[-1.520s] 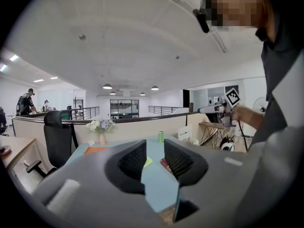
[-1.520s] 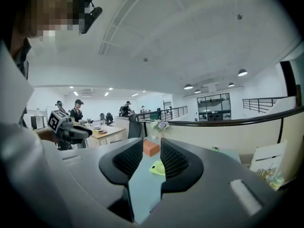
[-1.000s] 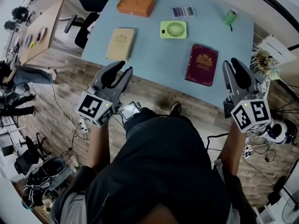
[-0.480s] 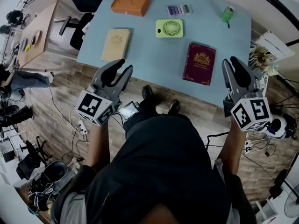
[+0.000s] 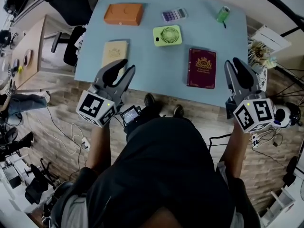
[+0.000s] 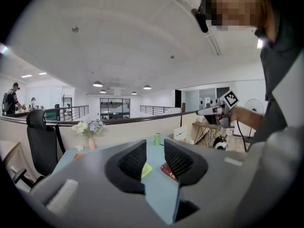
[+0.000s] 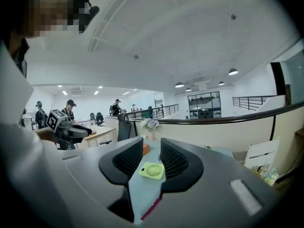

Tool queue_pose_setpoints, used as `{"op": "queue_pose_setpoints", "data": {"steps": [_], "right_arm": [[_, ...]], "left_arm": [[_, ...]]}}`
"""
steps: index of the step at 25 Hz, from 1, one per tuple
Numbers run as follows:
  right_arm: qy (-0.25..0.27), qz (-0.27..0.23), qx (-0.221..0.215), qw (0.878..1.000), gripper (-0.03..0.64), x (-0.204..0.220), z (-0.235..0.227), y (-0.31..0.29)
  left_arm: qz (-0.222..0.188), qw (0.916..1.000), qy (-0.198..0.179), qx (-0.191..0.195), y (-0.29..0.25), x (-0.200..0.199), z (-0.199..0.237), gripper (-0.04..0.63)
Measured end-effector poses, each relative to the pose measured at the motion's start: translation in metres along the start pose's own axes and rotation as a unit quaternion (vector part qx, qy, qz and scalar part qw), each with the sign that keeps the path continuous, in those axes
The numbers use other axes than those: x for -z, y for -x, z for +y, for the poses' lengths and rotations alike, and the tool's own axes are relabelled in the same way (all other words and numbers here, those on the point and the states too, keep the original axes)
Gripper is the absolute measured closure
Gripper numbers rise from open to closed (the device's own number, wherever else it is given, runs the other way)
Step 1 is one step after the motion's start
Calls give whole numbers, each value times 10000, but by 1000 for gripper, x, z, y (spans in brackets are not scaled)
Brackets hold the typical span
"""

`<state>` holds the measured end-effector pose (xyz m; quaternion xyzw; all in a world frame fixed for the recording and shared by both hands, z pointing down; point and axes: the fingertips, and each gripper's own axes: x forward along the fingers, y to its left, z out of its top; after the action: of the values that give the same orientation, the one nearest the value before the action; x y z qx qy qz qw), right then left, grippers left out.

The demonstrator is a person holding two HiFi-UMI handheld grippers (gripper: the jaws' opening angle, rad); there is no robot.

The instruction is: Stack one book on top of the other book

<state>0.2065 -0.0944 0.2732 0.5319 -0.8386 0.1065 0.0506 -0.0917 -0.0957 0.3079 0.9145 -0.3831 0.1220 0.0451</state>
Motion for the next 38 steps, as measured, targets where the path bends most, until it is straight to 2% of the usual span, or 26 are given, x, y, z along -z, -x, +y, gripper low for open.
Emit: {"op": "queue_pose_setpoints", "data": {"steps": [10,18,28,32,38], "right_arm": [[-73,-29,374,9993,502,-12,32,-30],[-192,13,544,9983,502,-11,46,-47],[-516,202,298,9980,502,12,13,-55],[-572,315,161,9977,502,24,-8,-55],[-691,544,-30,9961,502,51,-45,-55]], "left_arm": [[-182,9990,14,416,0,0,58,428],[-287,9964,78,797,-6,8,80,428],[-201,9951,75,970,-41,10,38,428],[-70,9949,79,1007,-64,16,10,428],[304,9946,305,944,-99,44,-26,428]]}}
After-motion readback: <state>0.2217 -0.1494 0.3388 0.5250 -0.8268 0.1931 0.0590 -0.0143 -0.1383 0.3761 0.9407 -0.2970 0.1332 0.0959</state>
